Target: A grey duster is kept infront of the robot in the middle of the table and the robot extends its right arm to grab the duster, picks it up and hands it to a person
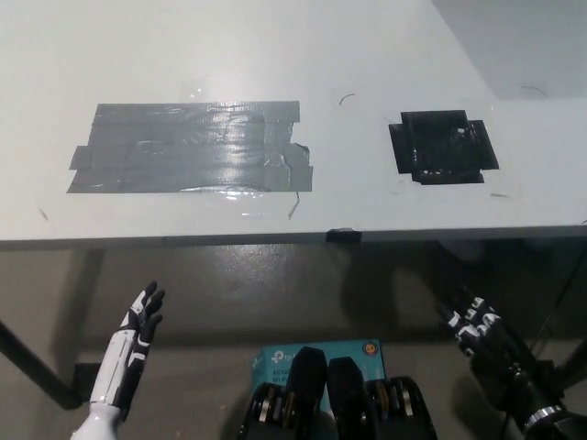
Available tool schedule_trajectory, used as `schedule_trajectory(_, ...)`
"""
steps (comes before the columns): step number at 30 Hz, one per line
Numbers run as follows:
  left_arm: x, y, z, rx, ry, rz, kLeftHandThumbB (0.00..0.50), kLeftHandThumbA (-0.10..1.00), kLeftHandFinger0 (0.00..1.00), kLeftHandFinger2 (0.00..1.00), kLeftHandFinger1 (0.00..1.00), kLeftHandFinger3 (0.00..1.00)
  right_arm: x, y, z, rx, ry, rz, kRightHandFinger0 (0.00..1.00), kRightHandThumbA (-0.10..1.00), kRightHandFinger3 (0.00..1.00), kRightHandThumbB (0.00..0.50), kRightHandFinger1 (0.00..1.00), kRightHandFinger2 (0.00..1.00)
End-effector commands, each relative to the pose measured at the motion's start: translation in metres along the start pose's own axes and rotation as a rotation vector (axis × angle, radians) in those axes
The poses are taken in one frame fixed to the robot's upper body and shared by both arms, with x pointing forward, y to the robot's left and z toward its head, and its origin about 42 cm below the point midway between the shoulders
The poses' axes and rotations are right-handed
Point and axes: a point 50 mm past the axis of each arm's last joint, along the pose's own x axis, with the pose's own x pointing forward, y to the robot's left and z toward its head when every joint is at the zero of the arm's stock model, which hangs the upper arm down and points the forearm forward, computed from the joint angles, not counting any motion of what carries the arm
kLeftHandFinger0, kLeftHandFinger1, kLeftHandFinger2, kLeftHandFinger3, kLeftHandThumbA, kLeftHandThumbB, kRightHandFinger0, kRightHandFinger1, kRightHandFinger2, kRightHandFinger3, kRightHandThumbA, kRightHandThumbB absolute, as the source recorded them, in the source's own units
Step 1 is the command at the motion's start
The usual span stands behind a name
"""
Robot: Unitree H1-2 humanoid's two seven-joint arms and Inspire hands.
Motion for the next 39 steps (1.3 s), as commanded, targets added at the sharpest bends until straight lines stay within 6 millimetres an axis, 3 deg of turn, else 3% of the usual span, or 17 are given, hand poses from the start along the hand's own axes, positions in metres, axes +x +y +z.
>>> schedule_trajectory(1, -0.002, 0.005, 0.008, 0.024, -0.076, 0.007, 0.309, 1.0, 0.97, 1.0, 1.0, 1.0, -0.013, -0.019, 0.039, -0.666, -0.533, -0.164, 1.0, 0.97, 1.0, 0.432, 1.0, 1.0)
schedule_trajectory(10, 0.001, 0.006, 0.01, 0.031, -0.077, 0.008, 0.303, 1.0, 0.99, 1.0, 1.0, 1.0, -0.011, -0.01, 0.04, -0.722, -0.527, -0.157, 1.0, 0.97, 1.0, 0.426, 1.0, 1.0)
schedule_trajectory(26, 0.001, 0.008, 0.009, 0.032, -0.076, 0.013, 0.302, 1.0, 0.99, 1.0, 1.0, 1.0, -0.009, -0.004, 0.035, -0.748, -0.542, -0.148, 1.0, 0.98, 1.0, 0.456, 1.0, 1.0)
schedule_trajectory(39, -0.001, 0.006, 0.008, 0.036, -0.072, 0.015, 0.291, 1.0, 0.99, 1.0, 1.0, 1.0, -0.008, -0.002, 0.032, -0.765, -0.55, -0.137, 1.0, 0.94, 1.0, 0.439, 1.0, 1.0)
